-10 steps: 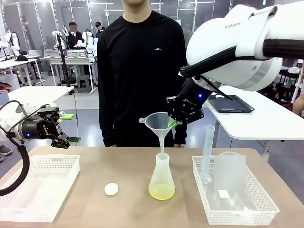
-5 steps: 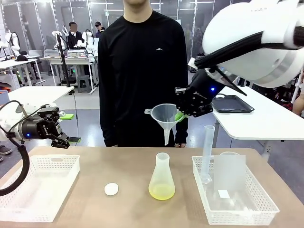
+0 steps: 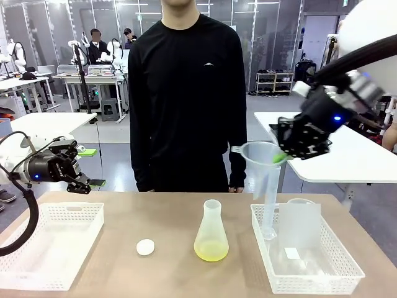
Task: Prepare the solutions needed for the experiment.
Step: Once the solution is in the Big flask , pick up the Plastic Funnel and place it back into the right Organizing basket.
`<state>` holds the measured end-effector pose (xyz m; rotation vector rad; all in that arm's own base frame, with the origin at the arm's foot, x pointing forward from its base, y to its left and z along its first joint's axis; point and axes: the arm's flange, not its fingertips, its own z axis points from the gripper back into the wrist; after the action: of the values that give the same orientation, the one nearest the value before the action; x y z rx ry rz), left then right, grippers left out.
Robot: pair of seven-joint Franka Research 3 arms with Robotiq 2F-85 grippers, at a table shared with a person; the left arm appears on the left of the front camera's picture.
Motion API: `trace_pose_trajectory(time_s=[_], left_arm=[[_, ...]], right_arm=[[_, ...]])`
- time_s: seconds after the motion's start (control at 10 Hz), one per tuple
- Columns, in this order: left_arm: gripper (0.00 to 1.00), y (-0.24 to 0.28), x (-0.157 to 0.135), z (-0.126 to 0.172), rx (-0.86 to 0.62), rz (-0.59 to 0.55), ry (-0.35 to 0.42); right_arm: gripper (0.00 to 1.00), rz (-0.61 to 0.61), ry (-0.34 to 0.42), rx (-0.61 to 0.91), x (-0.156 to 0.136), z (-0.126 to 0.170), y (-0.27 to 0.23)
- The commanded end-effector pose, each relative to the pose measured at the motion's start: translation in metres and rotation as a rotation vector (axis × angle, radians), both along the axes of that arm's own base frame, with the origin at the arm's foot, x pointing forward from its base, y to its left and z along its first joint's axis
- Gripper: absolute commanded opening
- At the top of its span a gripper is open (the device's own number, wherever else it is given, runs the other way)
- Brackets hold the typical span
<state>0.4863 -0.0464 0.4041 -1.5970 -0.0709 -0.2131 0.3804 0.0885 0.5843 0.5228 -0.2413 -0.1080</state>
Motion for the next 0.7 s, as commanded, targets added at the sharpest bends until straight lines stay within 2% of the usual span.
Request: trace_pose_trajectory(time_s=[0.0,0.2,0.3,0.6], left_arm=[[1.0,0.0,-0.001,0.002,-0.004,-0.004,-0.004],[1.0,0.0,-0.001,0.002,-0.004,-0.004,-0.004],[1.0,0.0,-0.001,0.002,-0.004,-0.004,-0.004],[1.0,0.0,-0.001,0.002,-0.004,-0.004,-0.004]], right_arm=[[0.0,-0.08,0.005,-0.009,-0.006,-0.005,-0.038],[0.0,-0.136,-0.052,-0.027,-0.007,-0.011,-0.076],[0.0,-0.162,-0.056,-0.06,-0.002,-0.014,-0.088],[0.0,-0.163,0.068,-0.037,0.004,-0.024,-0.104]])
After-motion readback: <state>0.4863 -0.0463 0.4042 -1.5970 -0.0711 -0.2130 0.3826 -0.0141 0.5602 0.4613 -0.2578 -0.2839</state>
